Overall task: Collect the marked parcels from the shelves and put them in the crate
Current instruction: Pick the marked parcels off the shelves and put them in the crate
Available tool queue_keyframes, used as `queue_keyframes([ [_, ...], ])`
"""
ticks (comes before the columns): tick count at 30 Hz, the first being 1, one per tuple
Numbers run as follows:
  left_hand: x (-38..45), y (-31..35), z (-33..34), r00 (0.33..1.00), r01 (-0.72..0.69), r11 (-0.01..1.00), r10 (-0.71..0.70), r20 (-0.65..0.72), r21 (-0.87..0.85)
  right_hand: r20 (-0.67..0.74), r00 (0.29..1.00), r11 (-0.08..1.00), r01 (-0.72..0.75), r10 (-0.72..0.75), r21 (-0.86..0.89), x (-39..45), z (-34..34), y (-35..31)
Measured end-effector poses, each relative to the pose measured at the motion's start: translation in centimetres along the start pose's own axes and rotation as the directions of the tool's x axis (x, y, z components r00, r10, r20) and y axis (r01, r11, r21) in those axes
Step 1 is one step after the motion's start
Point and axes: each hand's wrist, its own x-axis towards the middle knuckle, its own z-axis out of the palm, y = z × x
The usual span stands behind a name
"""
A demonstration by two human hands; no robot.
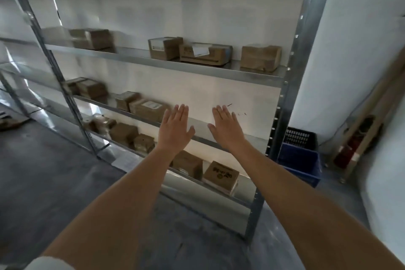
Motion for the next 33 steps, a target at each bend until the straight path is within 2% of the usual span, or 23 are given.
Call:
queue_keyframes([
  [10, 6.2, -9.2, 4.1, 0.990, 0.141, 0.990, -0.141, -0.005, -0.003, 0.051, 0.979, 0.980, 0.197, -0.199, 0.038, 13.2, 5.1, -5.2],
  [14, 10.0, -13.3, 5.6, 0.983, 0.185, 0.979, -0.186, 0.004, 0.080, 0.034, 0.965, 0.965, 0.257, -0.259, 0.046, 20.0, 6.7, -7.3],
  [22, 12.5, -23.6, 8.7, 0.936, 0.346, 0.933, -0.350, 0.024, 0.103, 0.106, 0.907, 0.913, 0.406, -0.407, 0.032, 29.0, 9.7, -14.7],
  [33, 14.4, -38.7, 10.6, 0.927, 0.371, 0.924, -0.374, 0.015, 0.094, 0.151, 0.909, 0.920, 0.374, -0.388, 0.116, 37.7, 14.4, -26.3],
])
